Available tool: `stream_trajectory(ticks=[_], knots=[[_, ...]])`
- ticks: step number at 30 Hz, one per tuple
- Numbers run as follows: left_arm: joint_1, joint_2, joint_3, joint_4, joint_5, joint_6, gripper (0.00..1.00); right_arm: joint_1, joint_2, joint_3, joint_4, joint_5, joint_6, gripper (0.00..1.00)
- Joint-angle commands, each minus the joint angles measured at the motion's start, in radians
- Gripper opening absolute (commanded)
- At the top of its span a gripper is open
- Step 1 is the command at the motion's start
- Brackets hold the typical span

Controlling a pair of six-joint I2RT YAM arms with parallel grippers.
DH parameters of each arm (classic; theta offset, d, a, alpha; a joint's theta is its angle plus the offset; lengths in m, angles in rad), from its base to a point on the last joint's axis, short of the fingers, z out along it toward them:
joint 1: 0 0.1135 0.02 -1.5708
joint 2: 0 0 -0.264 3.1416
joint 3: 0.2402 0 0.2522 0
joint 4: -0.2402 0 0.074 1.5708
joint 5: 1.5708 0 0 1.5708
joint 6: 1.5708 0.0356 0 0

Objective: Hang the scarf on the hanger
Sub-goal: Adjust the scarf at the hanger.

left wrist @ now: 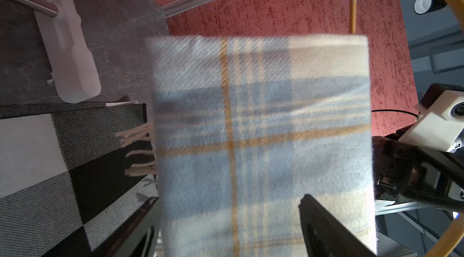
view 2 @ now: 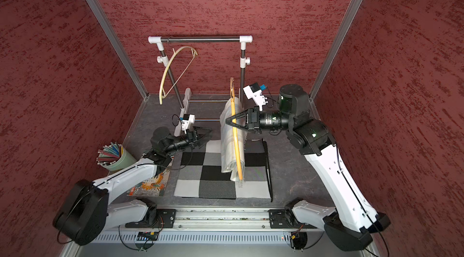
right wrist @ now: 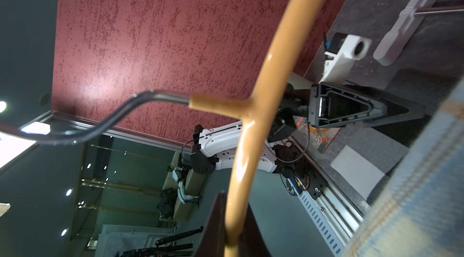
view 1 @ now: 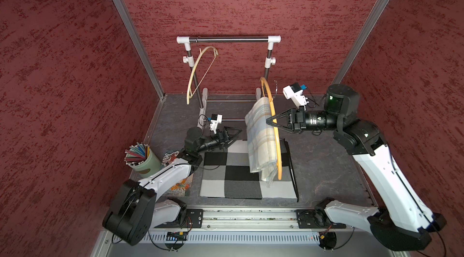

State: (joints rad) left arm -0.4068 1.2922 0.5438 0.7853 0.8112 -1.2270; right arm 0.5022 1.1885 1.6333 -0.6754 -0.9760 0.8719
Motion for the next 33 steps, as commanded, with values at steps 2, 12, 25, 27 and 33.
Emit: stream_trajectory(ticks=[2, 12, 25, 27, 33], knots=[[0.001, 0.112, -0.001, 0.369, 0.071, -0.084, 0.88, -0.002, -0.021, 0.003, 0.195, -0.094, 0.063, 0.0], [-0.036, 0.373, 0.092, 0.626, 0.08, -0.182, 0.66, -0.002, -0.023, -0.015, 0.244, -0.125, 0.109, 0.0], [-0.051, 0.386, 0.106, 0.614, 0.06, -0.18, 0.08, -0.004, -0.03, -0.018, 0.218, -0.115, 0.09, 0.0], [-0.044, 0.379, 0.074, 0.582, 0.035, -0.163, 0.0, -0.005, -0.03, -0.006, 0.201, -0.099, 0.073, 0.0], [-0.038, 0.424, -0.037, 0.586, -0.044, -0.188, 0.0, -0.004, -0.047, 0.002, 0.239, -0.059, 0.065, 0.0]])
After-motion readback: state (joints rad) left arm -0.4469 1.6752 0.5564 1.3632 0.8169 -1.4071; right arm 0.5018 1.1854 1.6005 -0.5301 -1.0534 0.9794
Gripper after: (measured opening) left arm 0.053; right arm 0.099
